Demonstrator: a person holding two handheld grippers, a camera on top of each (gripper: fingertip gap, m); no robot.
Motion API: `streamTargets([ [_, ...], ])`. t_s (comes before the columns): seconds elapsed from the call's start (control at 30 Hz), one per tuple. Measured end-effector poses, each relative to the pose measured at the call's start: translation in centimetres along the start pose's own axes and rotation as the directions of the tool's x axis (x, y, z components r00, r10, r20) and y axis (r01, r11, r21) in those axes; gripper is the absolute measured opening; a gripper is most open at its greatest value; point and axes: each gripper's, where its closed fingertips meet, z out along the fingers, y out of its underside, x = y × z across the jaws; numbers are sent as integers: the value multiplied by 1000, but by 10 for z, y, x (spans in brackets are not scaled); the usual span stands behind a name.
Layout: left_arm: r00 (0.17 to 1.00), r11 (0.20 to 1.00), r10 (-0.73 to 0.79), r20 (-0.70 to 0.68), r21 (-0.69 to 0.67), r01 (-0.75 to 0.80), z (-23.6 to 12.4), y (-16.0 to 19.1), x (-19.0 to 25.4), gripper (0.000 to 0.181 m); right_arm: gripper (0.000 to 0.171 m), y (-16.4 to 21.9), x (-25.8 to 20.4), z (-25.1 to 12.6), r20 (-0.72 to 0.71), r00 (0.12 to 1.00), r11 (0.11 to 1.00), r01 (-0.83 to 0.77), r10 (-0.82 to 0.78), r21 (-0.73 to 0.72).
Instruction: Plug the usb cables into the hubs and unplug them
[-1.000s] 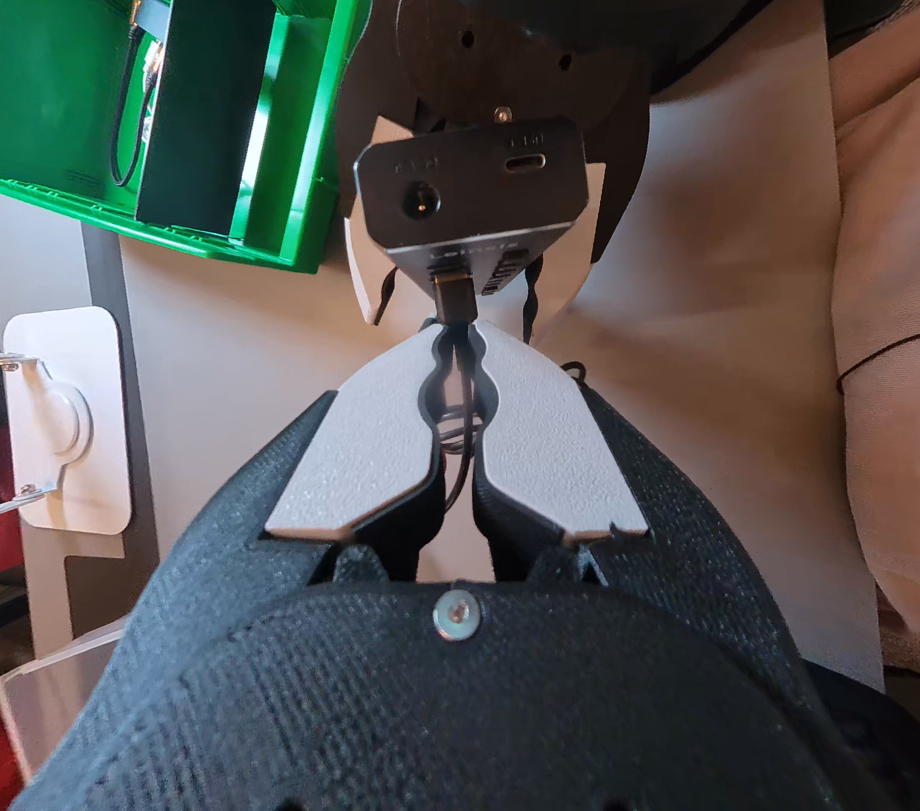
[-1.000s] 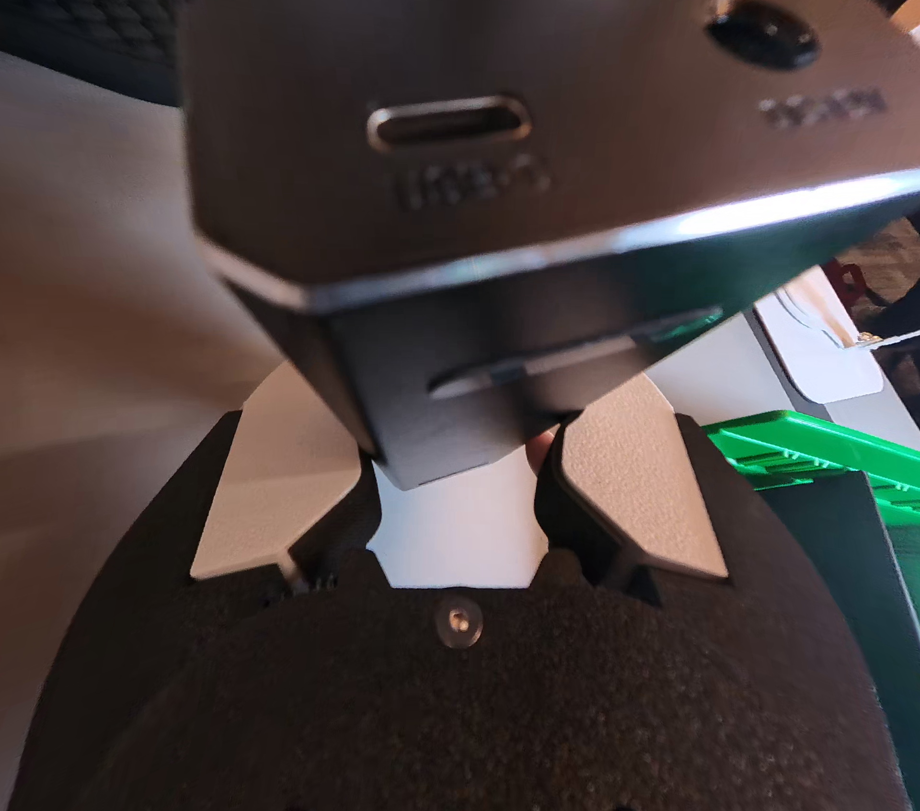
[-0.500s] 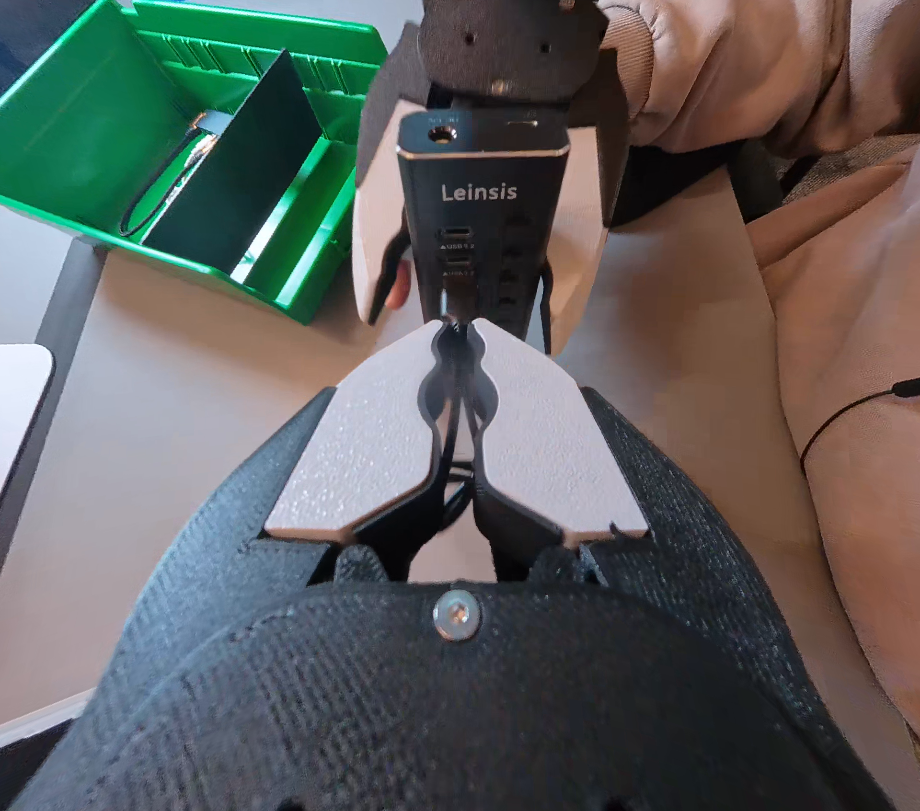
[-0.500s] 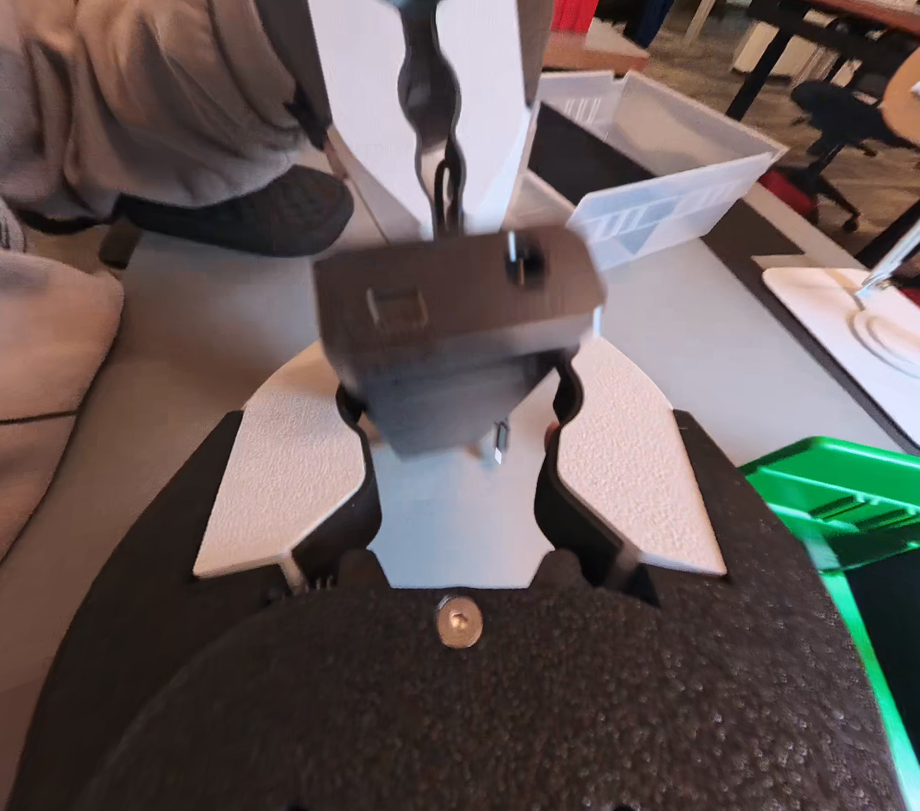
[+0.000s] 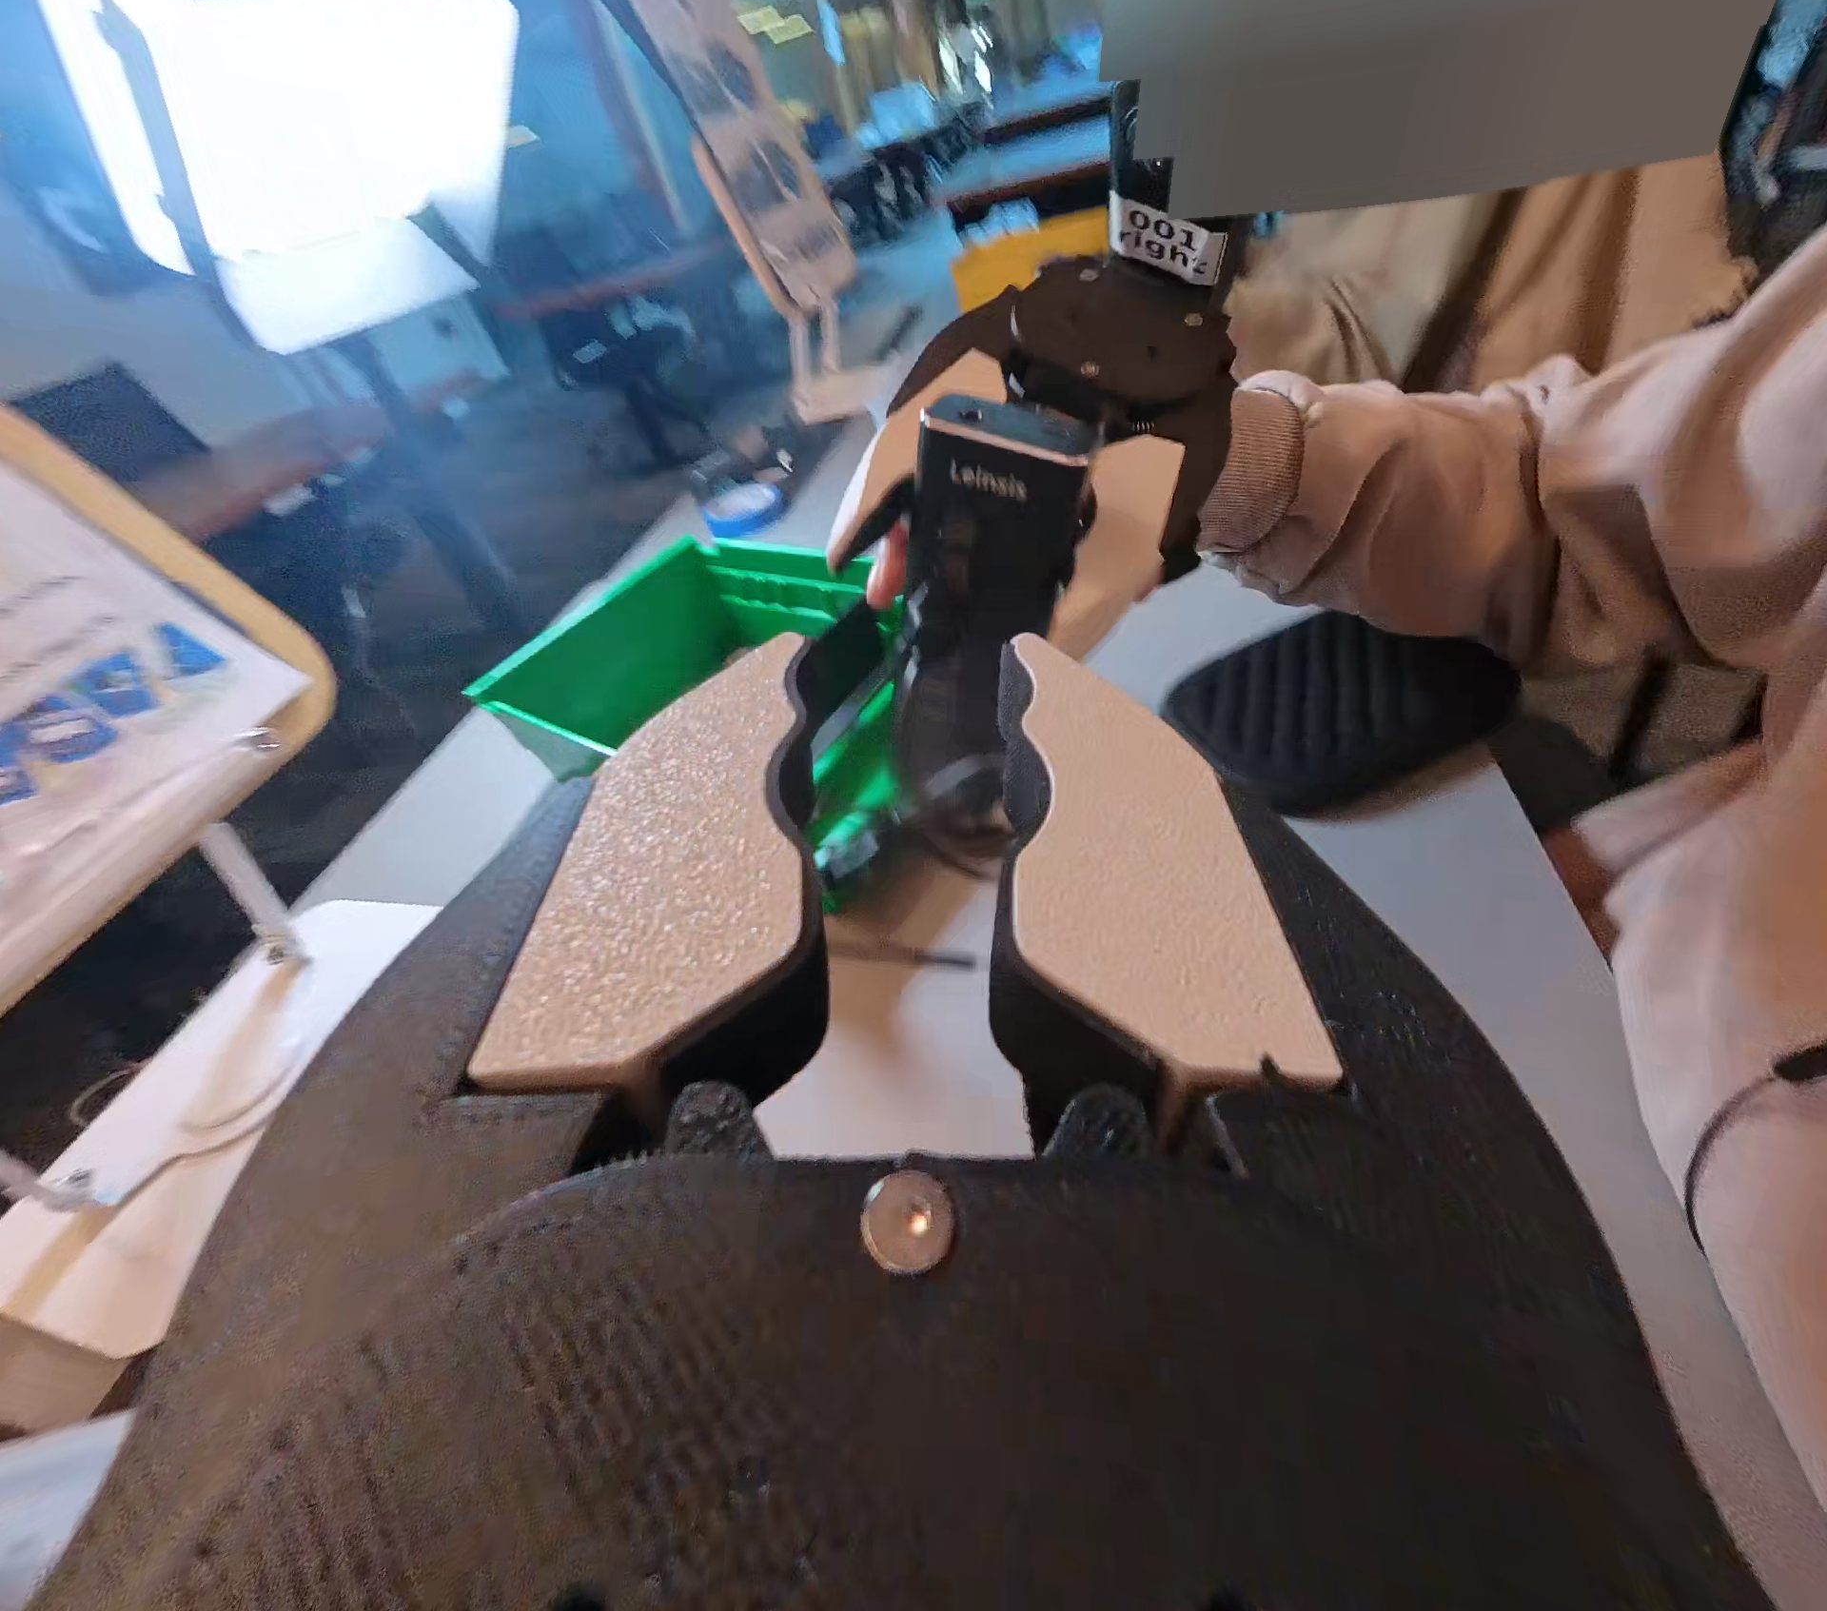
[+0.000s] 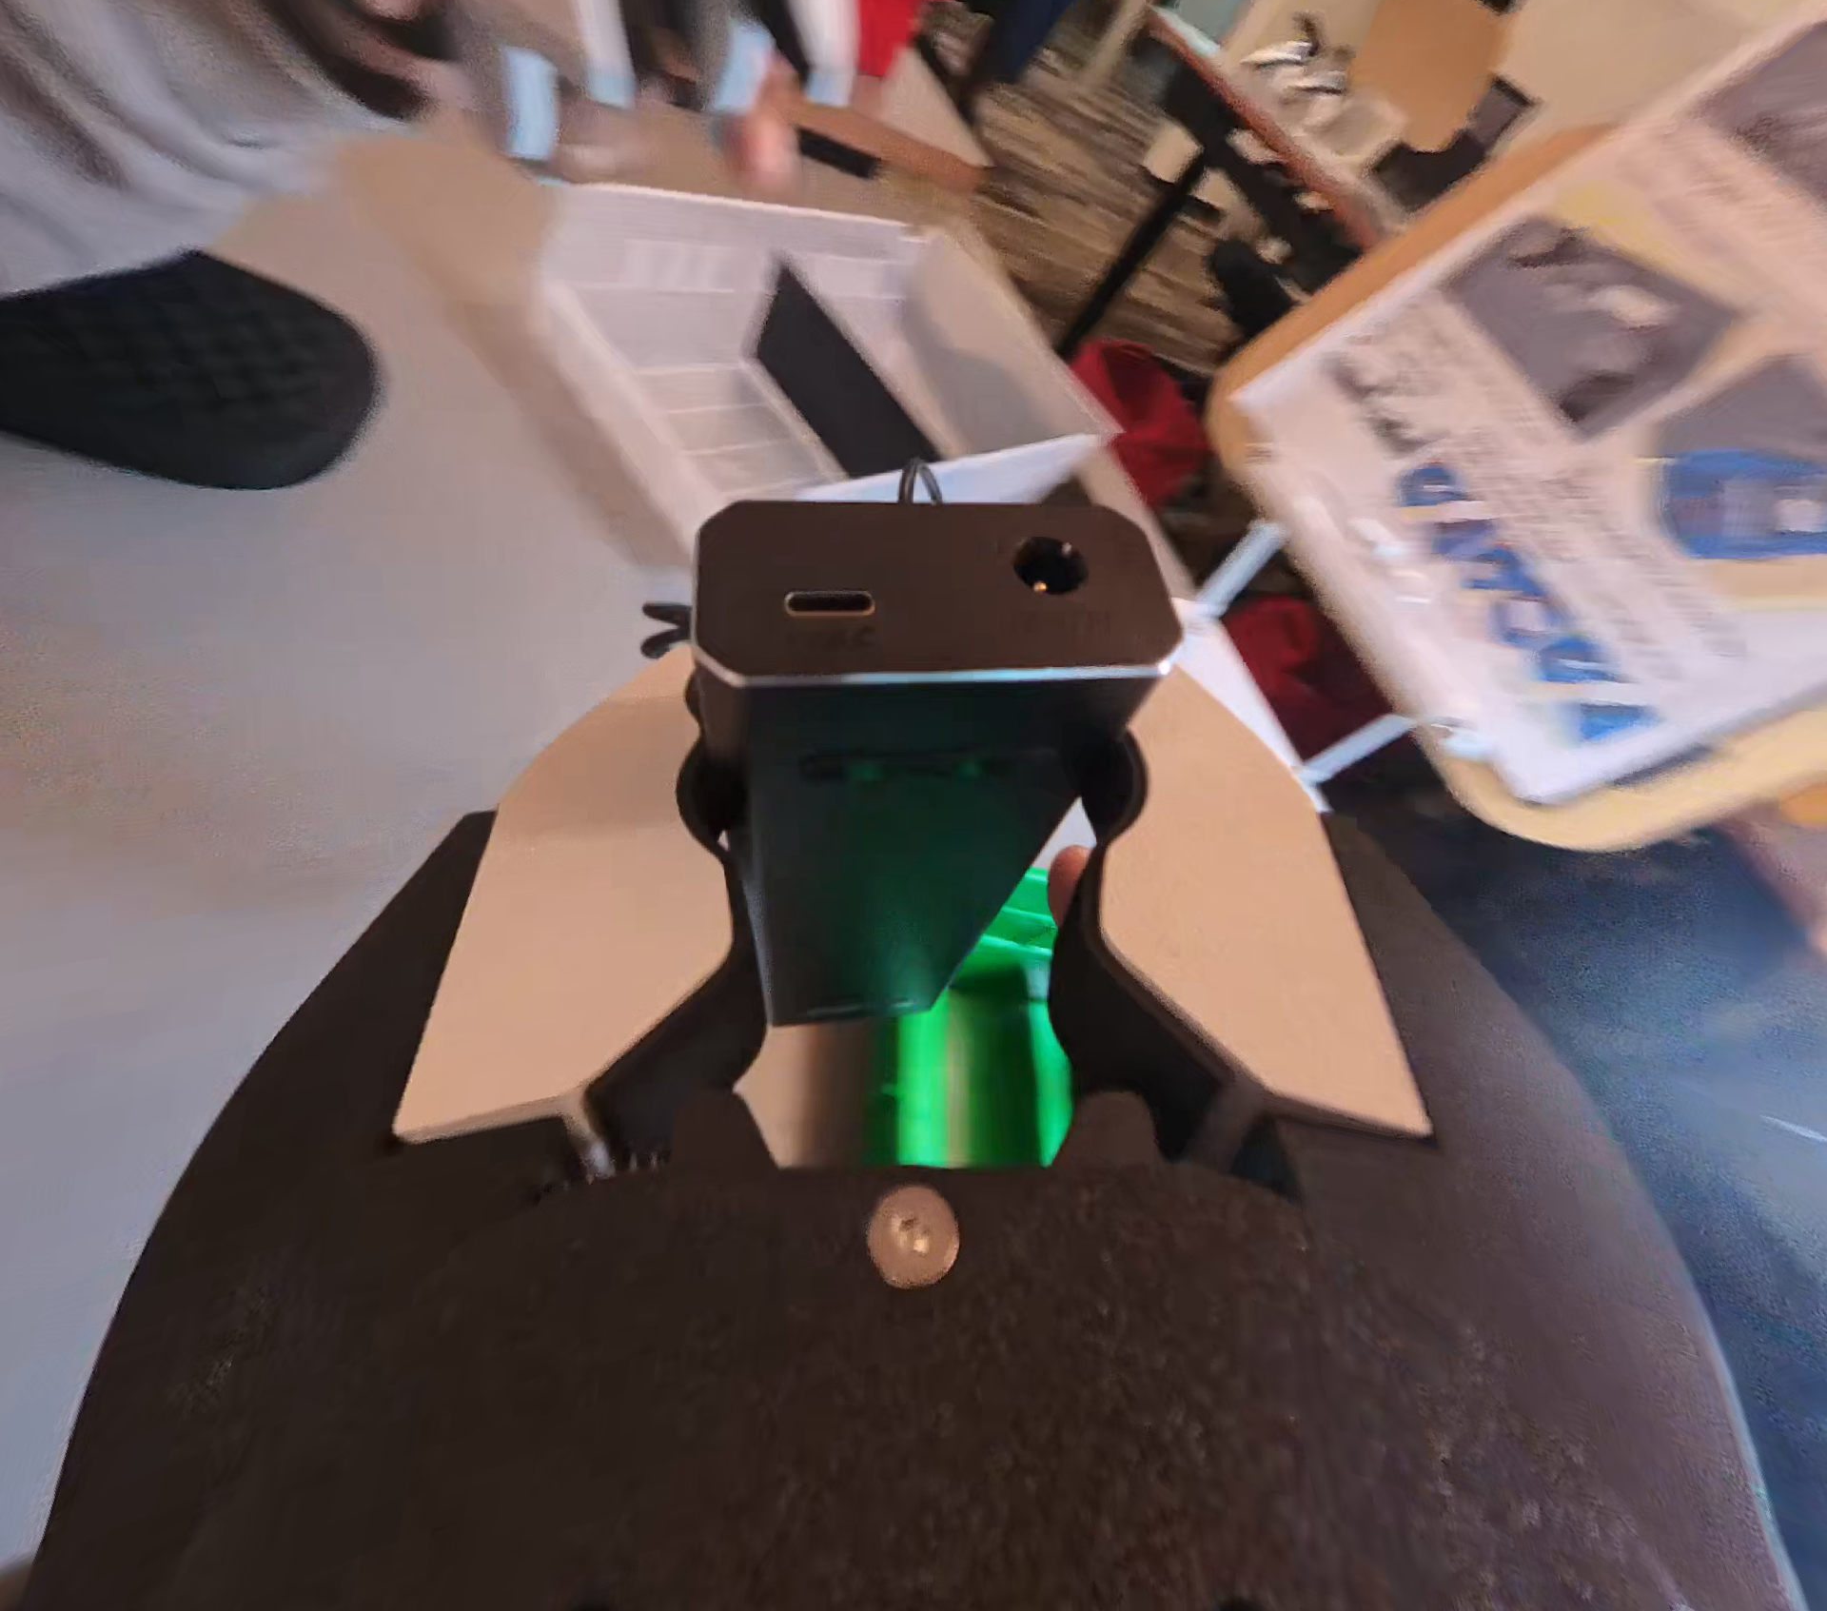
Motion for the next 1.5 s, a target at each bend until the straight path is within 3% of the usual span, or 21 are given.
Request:
streamTargets([
  [0.1, 996, 999, -32, 79, 34, 30, -23, 8, -11, 35, 72, -14, 81, -24, -169, 986, 998, -10, -2, -69],
  [0.2, 991, 996, -81, 105, -24, 84, -26, 50, -8, 35, 72, -10, 164, -35, -330, 944, 990, -57, 12, -127],
  [0.33, 982, 986, -141, 123, -71, 150, -18, 104, 3, 35, 71, 34, 240, -23, -448, 887, 969, -196, 110, -150],
  [0.47, 974, 973, -192, 120, -106, 205, -16, 128, 5, 35, 71, 104, 273, -1, -531, 783, 932, -361, 323, 34],
  [0.57, 972, 970, -198, 126, -116, 212, -17, 135, 4, 35, 72, 164, 264, 19, -498, 721, 854, -513, 482, 84],
  [0.7, 974, 969, -188, 128, -137, 205, -16, 144, 5, 35, 73, 224, 227, 36, -466, 791, 822, -532, 397, -203],
  [0.77, 976, 968, -176, 128, -158, 195, -15, 148, 7, 35, 73, 223, 224, 26, -462, 785, 807, -551, 413, -214],
  [1.03, 983, 962, -159, 94, -210, 175, -5, 158, 19, 35, 70, 247, 176, -25, -402, 840, 664, -537, 364, -520],
  [1.17, 983, 956, -163, 81, -232, 178, 0, 163, 24, 35, 59, 256, 163, -45, -384, 894, 629, -439, 233, -641],
  [1.3, 981, 949, -178, 75, -250, 192, 2, 168, 26, 34, 64, 254, 161, -46, -350, 927, 597, -360, 139, -717],
  [1.5, 982, 942, -169, 85, -278, 187, -2, 175, 24, 34, 83, 235, 158, -43, -300, 940, 583, -336, 161, -740],
])
